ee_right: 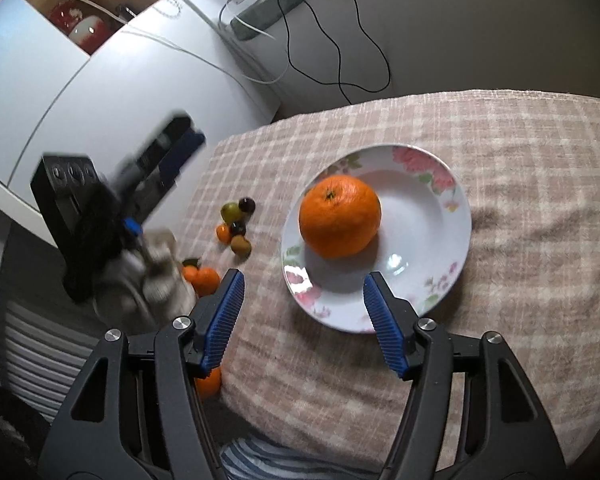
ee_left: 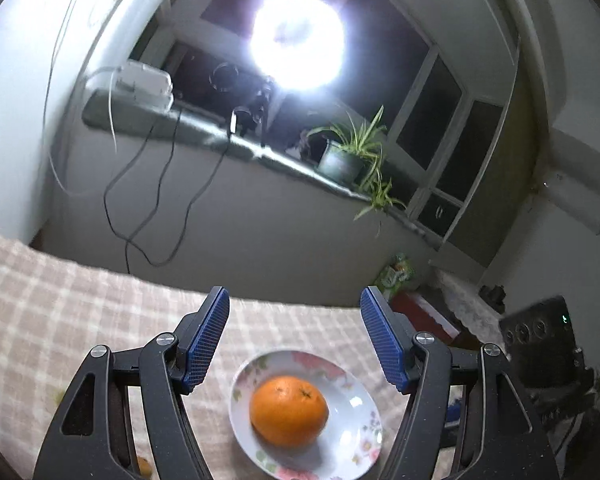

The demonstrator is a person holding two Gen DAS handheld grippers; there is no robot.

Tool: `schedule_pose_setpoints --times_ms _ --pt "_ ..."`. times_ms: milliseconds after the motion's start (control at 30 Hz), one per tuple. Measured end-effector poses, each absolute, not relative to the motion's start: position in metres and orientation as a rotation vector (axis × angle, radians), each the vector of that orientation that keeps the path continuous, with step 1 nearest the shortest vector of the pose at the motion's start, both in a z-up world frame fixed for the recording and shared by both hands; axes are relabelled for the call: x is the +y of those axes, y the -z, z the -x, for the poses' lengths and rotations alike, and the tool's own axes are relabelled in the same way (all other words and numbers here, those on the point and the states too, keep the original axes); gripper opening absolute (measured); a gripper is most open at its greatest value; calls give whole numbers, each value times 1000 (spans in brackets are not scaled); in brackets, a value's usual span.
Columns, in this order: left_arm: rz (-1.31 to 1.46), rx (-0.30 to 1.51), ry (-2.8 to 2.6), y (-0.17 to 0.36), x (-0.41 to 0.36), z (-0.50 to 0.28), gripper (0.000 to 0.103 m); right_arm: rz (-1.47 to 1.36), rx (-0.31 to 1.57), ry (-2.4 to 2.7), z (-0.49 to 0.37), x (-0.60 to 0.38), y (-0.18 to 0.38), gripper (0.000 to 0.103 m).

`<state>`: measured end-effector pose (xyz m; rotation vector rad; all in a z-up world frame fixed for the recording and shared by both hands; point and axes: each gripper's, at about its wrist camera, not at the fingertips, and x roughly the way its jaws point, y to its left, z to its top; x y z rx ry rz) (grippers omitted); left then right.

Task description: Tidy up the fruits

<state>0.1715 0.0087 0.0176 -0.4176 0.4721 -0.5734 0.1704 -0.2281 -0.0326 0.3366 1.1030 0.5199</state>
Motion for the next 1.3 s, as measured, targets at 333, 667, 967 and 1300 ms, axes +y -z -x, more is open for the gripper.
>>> schedule_pose_setpoints --times_ms 333,667,967,1300 --pt "291 519 510 -15 -8 -194 68 -149 1140 -739 -127 -183 46 65" --pt "233 567 500 -17 -30 -223 68 150 1111 -957 -72 -103 71 61" --pt "262 578 518 -24 -36 -243 68 198 1113 -992 -71 -75 96 49" --pt "275 574 527 -32 -32 -246 68 193 1083 -997 -75 -64 97 49"
